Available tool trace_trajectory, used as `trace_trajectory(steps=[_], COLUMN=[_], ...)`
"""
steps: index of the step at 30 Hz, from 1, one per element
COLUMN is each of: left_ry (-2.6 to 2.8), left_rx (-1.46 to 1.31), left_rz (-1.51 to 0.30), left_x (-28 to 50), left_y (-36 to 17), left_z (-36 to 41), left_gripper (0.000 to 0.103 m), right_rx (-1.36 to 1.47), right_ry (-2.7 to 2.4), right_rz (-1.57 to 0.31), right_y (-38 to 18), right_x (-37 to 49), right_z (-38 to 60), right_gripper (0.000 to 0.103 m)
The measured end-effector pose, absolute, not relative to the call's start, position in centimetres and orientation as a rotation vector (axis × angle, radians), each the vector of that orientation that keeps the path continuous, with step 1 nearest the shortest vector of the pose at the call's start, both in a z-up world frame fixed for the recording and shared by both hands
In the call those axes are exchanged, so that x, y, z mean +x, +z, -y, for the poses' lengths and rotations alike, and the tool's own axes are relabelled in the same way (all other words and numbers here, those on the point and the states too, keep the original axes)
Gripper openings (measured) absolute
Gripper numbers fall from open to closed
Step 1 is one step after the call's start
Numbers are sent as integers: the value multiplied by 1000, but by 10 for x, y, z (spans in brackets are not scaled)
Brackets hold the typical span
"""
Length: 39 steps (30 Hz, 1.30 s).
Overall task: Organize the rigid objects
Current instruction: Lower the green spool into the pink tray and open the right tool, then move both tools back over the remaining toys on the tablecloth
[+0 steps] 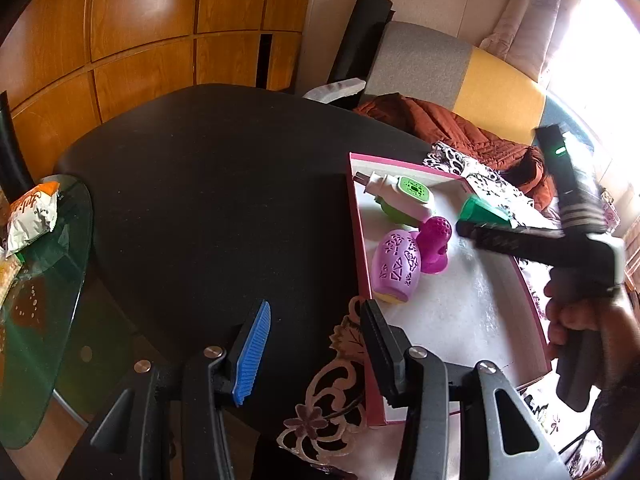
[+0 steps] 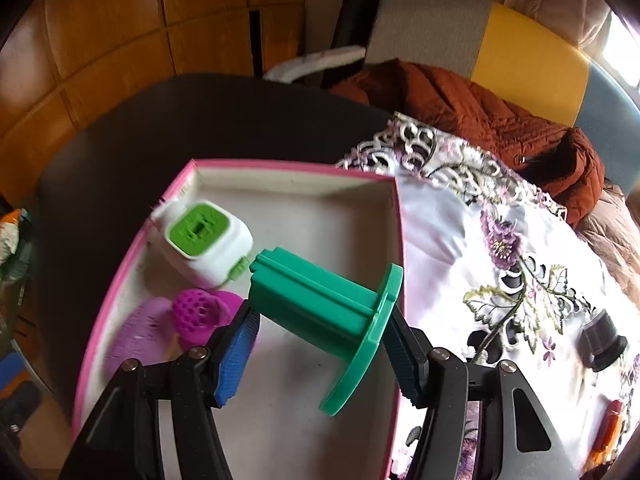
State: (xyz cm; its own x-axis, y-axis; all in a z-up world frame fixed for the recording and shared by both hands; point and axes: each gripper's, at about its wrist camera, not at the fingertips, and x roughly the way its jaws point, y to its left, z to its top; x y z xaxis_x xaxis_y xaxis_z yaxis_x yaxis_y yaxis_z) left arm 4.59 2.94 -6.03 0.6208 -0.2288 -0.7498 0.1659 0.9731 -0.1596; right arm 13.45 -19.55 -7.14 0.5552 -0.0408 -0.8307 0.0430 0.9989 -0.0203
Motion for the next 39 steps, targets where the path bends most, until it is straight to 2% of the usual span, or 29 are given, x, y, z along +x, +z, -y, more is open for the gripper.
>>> trace_trajectory(steps=[11,13,15,26,39], left_ry=[-208,-207,-208,-234,-293], left_rx=[-55,-51,-48,-10,55], left_rz=[-857,-852,-850,-827,-819], left_x=[45,44,43,31,18], left_y=[-56,-54,-53,-43,-38], left_z=[-27,-27,-26,-17,6], left_gripper=[47,47,47,47,47], right_rx=[24,36,40,105,129], right_ry=[-38,-28,-31,-82,-190], right_rz=[-967,-947,-926,-824,-781], right_y=[-70,-65,-60,-33,-21], right_x=[122,116,108,65,12], right_z=[201,201,201,226,282], right_gripper=[68,75,78,83,84])
